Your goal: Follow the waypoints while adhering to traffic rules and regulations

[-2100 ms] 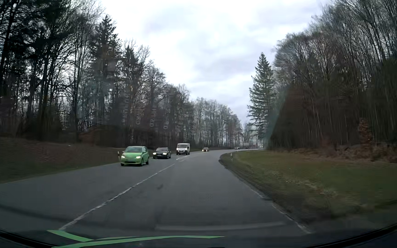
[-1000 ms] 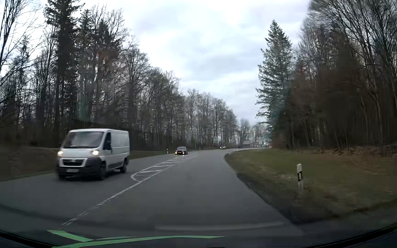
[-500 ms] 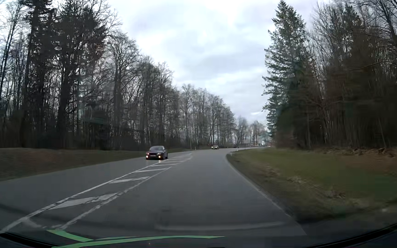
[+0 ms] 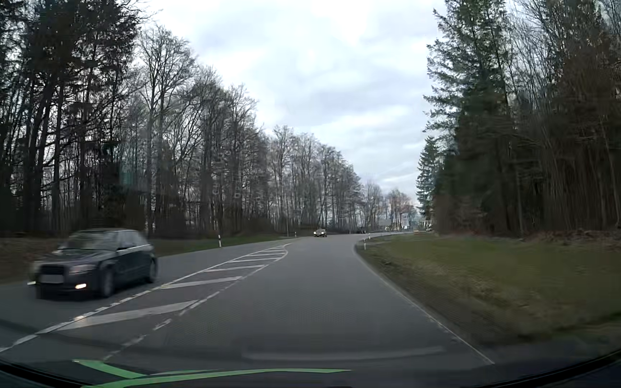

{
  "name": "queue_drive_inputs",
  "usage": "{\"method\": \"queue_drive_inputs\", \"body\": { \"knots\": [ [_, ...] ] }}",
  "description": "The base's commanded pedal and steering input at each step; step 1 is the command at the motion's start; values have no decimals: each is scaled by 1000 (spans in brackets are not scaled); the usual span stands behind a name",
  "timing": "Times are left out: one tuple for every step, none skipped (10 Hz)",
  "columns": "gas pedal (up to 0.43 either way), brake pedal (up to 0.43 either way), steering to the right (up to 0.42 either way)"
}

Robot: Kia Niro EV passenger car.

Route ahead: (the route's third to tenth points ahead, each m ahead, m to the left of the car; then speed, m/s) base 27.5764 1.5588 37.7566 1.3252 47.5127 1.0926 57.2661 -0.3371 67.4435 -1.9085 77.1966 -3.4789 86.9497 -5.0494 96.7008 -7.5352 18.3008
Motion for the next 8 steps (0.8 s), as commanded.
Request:
{"method": "queue_drive_inputs", "body": {
  "knots": [
    [110,0,11],
    [110,0,11],
    [110,0,11],
    [118,0,11],
    [118,0,11],
    [118,0,11],
    [118,0,12],
    [118,0,12]
  ]
}}
